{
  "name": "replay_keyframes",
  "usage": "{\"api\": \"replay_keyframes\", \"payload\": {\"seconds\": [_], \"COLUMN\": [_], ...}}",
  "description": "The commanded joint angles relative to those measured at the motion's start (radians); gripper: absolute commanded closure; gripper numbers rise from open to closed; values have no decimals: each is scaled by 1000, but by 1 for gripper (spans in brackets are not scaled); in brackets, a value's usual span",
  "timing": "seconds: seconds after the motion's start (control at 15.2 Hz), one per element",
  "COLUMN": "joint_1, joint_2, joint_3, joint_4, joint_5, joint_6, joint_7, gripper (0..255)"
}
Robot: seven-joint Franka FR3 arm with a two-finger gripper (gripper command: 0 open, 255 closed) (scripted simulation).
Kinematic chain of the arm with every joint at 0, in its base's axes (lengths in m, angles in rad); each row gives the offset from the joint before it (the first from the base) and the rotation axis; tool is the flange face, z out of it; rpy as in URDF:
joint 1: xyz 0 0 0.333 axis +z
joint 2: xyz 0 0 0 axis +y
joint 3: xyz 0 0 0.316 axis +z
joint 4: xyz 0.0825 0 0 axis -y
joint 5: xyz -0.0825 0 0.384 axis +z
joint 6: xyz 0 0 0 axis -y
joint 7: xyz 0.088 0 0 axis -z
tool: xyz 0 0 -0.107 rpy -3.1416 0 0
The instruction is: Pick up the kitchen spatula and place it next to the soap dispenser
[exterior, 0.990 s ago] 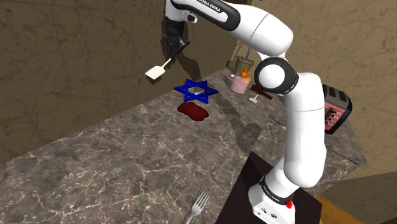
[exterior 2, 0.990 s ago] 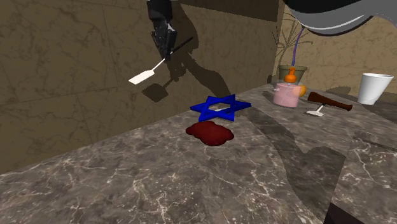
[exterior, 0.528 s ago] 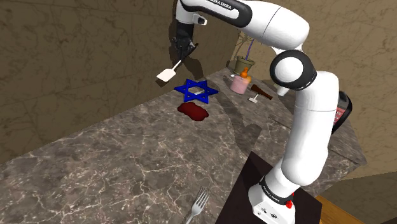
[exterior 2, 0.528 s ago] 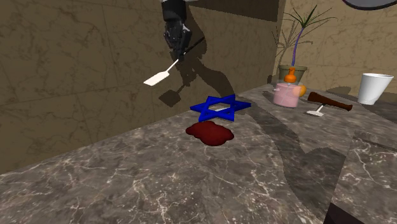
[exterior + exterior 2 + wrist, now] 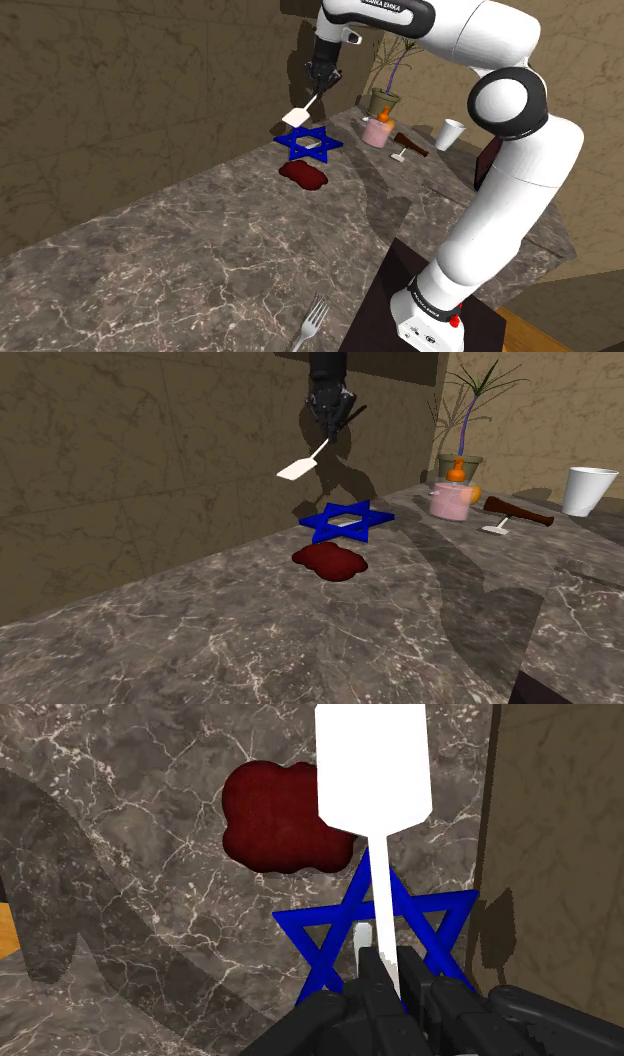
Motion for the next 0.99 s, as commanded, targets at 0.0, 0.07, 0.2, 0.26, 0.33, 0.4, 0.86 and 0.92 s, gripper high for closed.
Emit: {"api": "replay_keyframes", "payload": {"seconds": [0.0, 0.07, 0.2, 0.26, 0.33, 0.4, 0.86, 0.92], "joint_1": [-35, -50, -77, -90, -103, -116, -199, -211], "joint_2": [-50, -70, -106, -122, -137, -151, -217, -222], "joint_3": [-21, -30, -51, -61, -72, -84, -167, -179], "joint_4": [-53, -78, -124, -144, -163, -181, -263, -270], "joint_5": [14, 19, 28, 32, 35, 38, 49, 50], "joint_6": [21, 28, 42, 48, 54, 59, 85, 88], "joint_7": [-45, -68, -115, -138, -161, -185, -351, -375], "gripper": [255, 255, 255, 255, 255, 255, 255, 255]}}
